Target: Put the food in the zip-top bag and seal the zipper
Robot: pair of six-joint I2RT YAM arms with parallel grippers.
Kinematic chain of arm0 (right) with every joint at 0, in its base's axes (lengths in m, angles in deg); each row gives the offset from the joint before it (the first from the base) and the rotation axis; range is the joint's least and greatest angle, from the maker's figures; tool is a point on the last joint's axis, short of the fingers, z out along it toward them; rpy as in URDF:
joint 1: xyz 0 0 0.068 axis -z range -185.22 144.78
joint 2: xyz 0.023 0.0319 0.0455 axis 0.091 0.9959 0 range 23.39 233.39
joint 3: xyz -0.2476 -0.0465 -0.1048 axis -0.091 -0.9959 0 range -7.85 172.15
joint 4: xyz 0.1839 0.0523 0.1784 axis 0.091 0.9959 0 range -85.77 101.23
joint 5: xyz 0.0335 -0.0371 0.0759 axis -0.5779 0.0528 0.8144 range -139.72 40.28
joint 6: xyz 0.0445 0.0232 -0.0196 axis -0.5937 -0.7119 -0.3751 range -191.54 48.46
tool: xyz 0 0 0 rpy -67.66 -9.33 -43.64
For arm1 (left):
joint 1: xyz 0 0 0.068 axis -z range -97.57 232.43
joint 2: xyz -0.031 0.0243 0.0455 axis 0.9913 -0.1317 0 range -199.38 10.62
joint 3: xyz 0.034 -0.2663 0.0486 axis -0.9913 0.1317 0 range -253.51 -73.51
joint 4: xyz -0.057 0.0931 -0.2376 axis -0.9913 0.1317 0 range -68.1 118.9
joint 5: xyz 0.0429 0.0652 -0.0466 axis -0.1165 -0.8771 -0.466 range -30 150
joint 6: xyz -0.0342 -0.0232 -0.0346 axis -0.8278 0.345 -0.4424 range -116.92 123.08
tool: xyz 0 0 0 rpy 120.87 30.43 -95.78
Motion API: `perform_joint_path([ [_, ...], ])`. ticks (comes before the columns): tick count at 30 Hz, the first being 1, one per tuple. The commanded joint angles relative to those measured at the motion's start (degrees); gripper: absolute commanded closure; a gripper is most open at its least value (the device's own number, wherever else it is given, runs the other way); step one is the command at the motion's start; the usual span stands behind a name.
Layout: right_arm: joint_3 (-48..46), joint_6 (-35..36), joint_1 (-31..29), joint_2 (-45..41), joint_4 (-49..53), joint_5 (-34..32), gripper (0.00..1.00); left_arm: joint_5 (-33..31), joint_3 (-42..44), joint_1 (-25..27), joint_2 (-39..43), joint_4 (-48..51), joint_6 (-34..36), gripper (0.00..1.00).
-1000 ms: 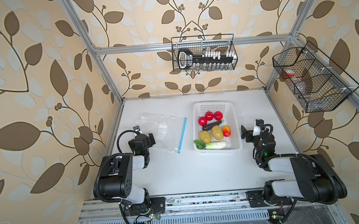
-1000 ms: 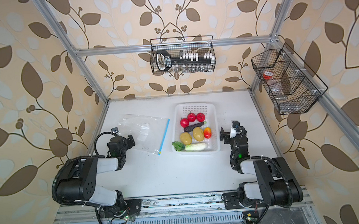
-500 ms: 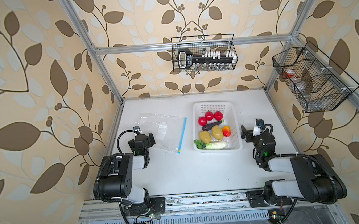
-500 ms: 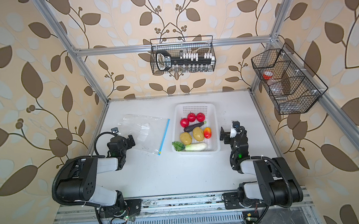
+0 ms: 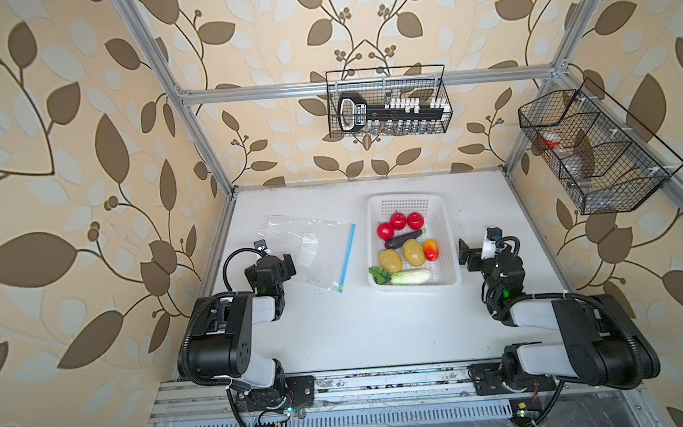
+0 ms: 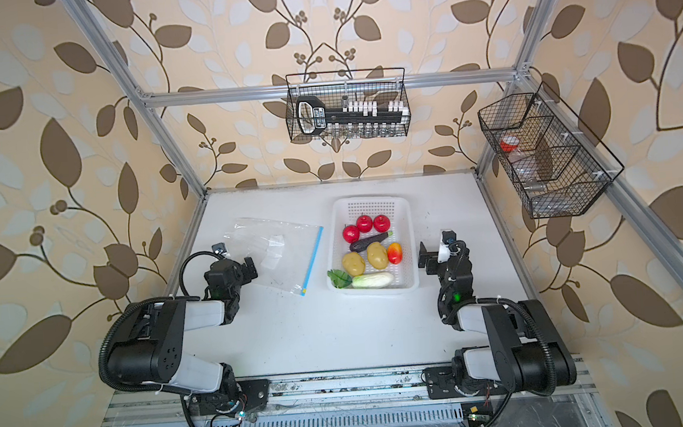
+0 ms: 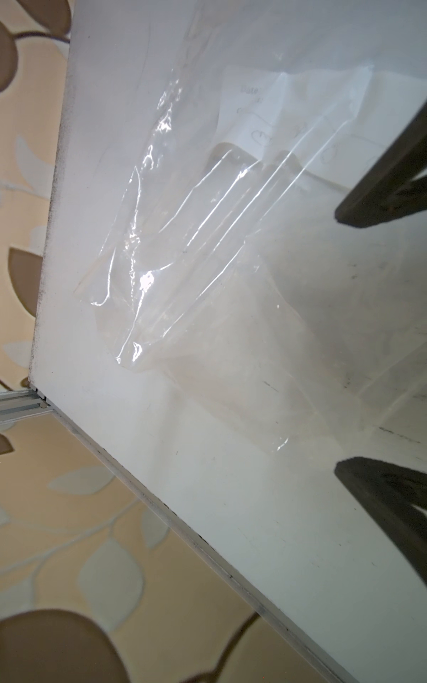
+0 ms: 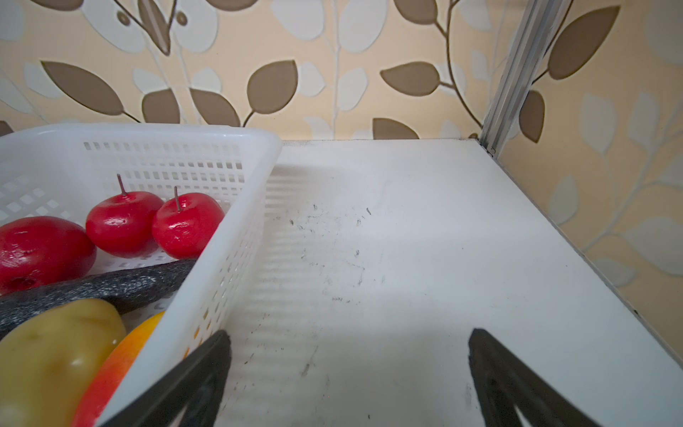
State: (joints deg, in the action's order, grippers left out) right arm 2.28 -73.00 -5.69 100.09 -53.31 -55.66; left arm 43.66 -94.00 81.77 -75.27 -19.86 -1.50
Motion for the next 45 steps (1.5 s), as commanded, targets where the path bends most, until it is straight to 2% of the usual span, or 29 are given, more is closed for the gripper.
perform_joint_path([
  [1,0.3,0.2,0.5,0.5,-0.3,1.9,0.00,1.2,-1.1,0.5,0.5,-1.5,0.8,0.01],
  [10,0.0,2.0,-2.1,-1.7,0.9,-1.5,0.00,3.1,0.1,0.4,1.2,-3.2,1.5,0.01],
  [13,-0.9,1.7,-2.7,-3.5,0.5,-3.9,0.00,3.9,0.3,0.4,4.7,-1.6,1.9,0.01],
  [15,-1.0,2.1,-3.9,-5.9,2.5,-6.4,0.00,8.7,-1.1,0.4,9.3,5.1,3.5,0.01],
  [17,-0.2,2.5,-5.1,-7.9,5.7,-8.5,0.00,9.5,-4.3,0.4,9.0,11.9,2.9,0.01],
  [19,1.1,2.2,-6.2,-9.6,9.6,-11.2,0.00,7.3,-8.3,0.5,7.6,18.8,3.1,0.01],
  [23,5.1,-0.4,-7.7,-12.4,19.3,-17.5,0.00,2.3,-11.7,0.4,8.7,22.2,3.2,0.01],
  [25,6.3,-1.6,-7.9,-13.9,22.4,-18.7,0.00,2.9,-14.2,0.5,8.7,26.6,3.1,0.01],
  [29,7.6,-4.4,-7.9,-17.2,27.4,-19.2,0.00,7.7,-21.2,0.4,9.0,38.0,3.3,0.01],
  [32,13.5,-10.8,-8.2,-24.5,42.2,-16.4,0.00,14.5,-29.8,0.5,11.7,52.0,4.9,0.01],
  [37,22.5,-14.0,-9.1,-26.1,59.2,-12.4,0.00,20.2,-40.2,1.1,12.2,67.4,6.1,0.01],
  [41,27.8,-15.0,-10.6,-26.1,69.7,-11.5,0.00,21.1,-44.6,3.4,12.3,74.6,7.6,0.01],
  [45,29.8,-15.2,-12.4,-28.0,75.2,-8.9,0.00,20.2,-46.3,6.5,13.1,77.3,9.7,0.01],
])
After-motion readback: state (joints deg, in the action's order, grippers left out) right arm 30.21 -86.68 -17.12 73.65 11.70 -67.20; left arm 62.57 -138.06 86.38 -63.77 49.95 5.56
